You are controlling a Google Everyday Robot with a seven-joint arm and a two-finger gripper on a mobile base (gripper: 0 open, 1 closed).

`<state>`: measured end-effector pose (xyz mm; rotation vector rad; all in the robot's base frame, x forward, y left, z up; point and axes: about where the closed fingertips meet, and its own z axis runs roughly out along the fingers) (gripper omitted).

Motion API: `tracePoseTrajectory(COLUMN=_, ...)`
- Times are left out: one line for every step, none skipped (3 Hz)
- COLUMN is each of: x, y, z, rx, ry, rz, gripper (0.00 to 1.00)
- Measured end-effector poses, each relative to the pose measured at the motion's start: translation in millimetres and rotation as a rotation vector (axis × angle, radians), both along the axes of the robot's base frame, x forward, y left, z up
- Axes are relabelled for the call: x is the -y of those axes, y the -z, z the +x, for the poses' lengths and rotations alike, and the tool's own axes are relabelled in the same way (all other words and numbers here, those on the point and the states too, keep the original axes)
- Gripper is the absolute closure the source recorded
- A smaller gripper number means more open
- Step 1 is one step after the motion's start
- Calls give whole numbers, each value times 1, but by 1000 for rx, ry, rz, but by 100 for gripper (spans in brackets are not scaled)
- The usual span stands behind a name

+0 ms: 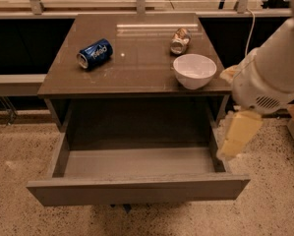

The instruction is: Close top drawer

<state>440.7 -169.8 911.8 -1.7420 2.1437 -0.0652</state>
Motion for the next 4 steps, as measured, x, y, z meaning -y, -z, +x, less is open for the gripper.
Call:
tracePoseTrajectory(x=-57, y=83, z=14, rx=-37, ry=-81, rz=26, gripper=0)
tracePoseTrajectory(x=-94, y=157, z=20, rx=-63, ry=-120, rz=79, gripper=0)
tracePoseTrajectory(x=-97, y=183, z=6, rx=4, ry=-99, rz=132, gripper=0)
tracePoseTrajectory(x=-87, y=182, z=16, rx=87, ry=-49, rz=155, gripper=0)
